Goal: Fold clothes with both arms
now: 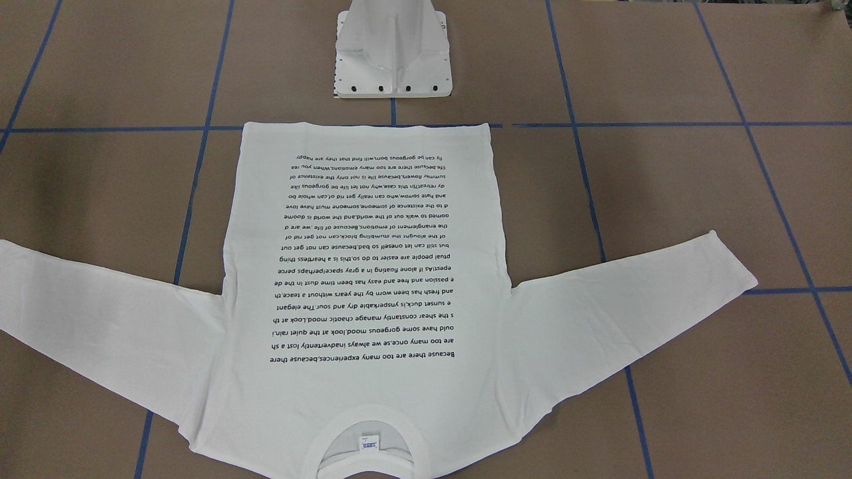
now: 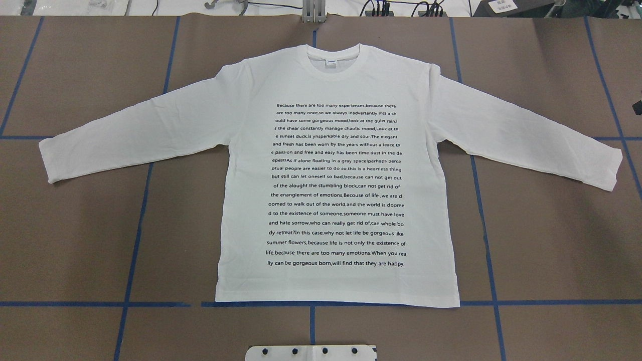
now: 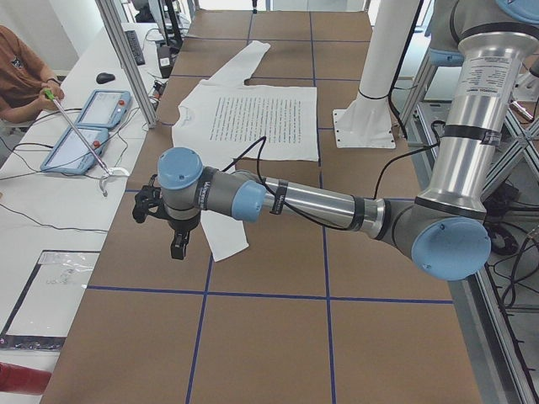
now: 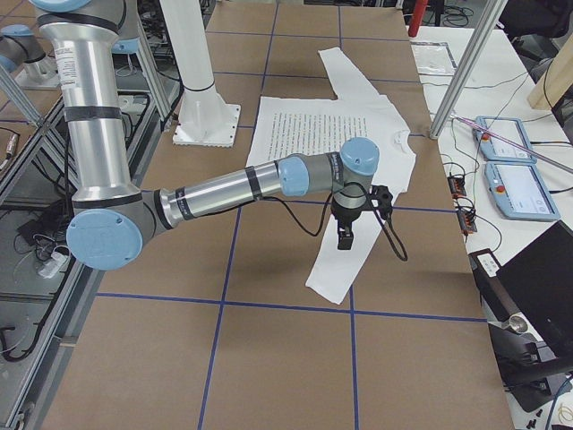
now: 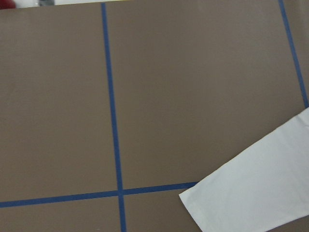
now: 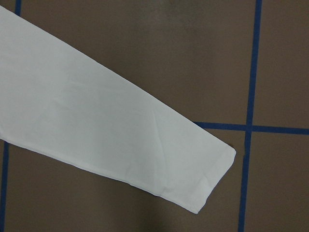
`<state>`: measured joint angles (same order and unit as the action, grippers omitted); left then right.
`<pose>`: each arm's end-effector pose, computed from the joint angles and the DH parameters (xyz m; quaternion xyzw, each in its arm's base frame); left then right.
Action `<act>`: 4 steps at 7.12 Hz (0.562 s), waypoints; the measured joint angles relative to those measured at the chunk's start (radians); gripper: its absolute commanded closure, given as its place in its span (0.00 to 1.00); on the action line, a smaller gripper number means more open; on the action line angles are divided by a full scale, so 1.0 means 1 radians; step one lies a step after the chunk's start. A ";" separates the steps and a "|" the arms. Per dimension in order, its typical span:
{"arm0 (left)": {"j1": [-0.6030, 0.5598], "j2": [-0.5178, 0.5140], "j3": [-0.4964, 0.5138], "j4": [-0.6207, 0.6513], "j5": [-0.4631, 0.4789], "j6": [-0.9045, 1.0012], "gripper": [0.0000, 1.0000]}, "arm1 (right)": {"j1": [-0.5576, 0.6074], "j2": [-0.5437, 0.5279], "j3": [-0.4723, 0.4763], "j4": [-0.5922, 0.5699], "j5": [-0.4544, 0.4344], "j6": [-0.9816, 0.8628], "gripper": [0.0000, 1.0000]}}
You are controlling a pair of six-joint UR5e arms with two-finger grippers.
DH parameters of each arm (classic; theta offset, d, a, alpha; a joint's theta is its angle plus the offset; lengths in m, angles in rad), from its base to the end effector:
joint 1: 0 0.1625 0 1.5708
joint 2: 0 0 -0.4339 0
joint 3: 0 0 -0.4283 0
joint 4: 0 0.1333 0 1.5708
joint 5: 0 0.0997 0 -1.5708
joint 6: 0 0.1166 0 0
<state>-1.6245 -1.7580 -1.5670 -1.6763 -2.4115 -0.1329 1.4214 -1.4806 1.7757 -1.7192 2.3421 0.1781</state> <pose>-0.0796 -0.6162 0.5568 0.1153 0.4087 -0.0257 0.9050 -0.0319 -0.5612 0.5382 0.0058 -0.3812 -0.0143 0.9244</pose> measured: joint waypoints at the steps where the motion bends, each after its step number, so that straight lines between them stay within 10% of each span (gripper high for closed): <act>1: -0.014 0.005 -0.003 -0.013 -0.001 0.003 0.00 | 0.012 -0.018 -0.006 0.000 0.001 0.011 0.00; 4: 0.051 0.037 -0.007 -0.093 0.006 -0.033 0.00 | 0.039 -0.037 -0.007 0.003 0.013 0.022 0.00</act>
<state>-1.5736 -1.7214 -1.5743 -1.7695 -2.4051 -0.1654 1.4601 -1.5176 1.7691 -1.7157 2.3555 0.2005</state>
